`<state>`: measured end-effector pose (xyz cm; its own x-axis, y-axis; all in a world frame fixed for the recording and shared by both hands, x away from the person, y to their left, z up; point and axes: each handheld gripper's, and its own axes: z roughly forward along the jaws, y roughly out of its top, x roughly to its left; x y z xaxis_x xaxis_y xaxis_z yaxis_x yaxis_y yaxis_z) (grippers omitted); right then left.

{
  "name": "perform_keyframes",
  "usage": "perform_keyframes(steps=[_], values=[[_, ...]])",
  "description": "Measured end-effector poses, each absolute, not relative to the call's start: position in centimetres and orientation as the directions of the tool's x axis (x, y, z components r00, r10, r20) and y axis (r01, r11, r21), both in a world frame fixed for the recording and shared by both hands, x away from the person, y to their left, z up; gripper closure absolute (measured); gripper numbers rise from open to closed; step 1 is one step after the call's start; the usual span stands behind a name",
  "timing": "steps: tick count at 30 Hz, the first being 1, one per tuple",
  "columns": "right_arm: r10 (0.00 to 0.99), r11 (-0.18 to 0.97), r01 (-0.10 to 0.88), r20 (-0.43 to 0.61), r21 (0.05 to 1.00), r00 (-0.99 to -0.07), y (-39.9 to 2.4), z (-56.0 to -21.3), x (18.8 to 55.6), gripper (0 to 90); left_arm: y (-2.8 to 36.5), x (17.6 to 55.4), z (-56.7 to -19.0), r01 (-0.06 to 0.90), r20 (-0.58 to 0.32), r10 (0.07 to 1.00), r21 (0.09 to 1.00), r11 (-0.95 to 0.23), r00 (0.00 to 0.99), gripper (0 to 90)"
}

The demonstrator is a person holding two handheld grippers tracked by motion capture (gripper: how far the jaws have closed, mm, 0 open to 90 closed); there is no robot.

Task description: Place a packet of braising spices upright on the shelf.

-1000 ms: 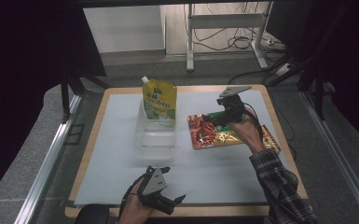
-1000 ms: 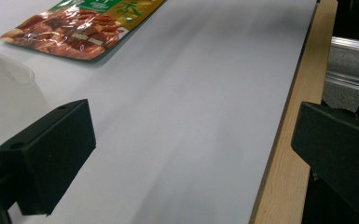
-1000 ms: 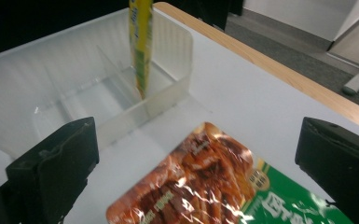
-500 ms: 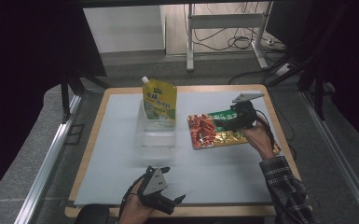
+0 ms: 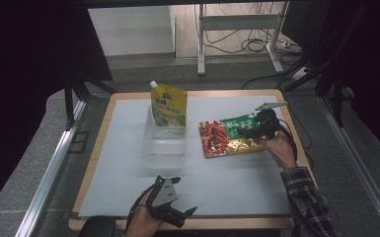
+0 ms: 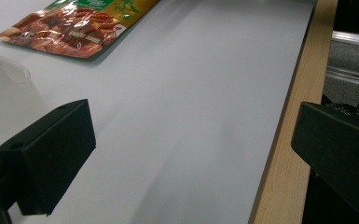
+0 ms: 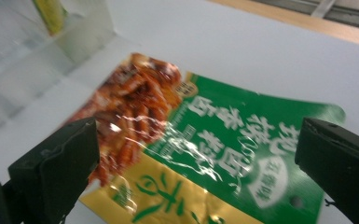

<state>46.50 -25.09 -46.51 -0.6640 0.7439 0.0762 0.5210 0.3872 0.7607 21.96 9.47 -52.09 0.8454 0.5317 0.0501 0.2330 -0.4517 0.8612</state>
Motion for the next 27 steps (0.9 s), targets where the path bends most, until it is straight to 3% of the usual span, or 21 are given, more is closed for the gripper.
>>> perform_keyframes(steps=[8,27], values=[[0.797,0.378,0.576,0.061,0.724,-0.6,-27.3,-48.3,47.6,5.7,9.4,22.0,-52.1,0.231,0.052,0.53,0.861,-0.454,0.847,0.0],[0.812,0.387,0.683,0.123,0.619,-0.571,-28.4,-51.1,49.4,15.5,9.1,21.8,-52.1,0.222,0.06,0.516,0.856,-0.466,0.854,0.0]])
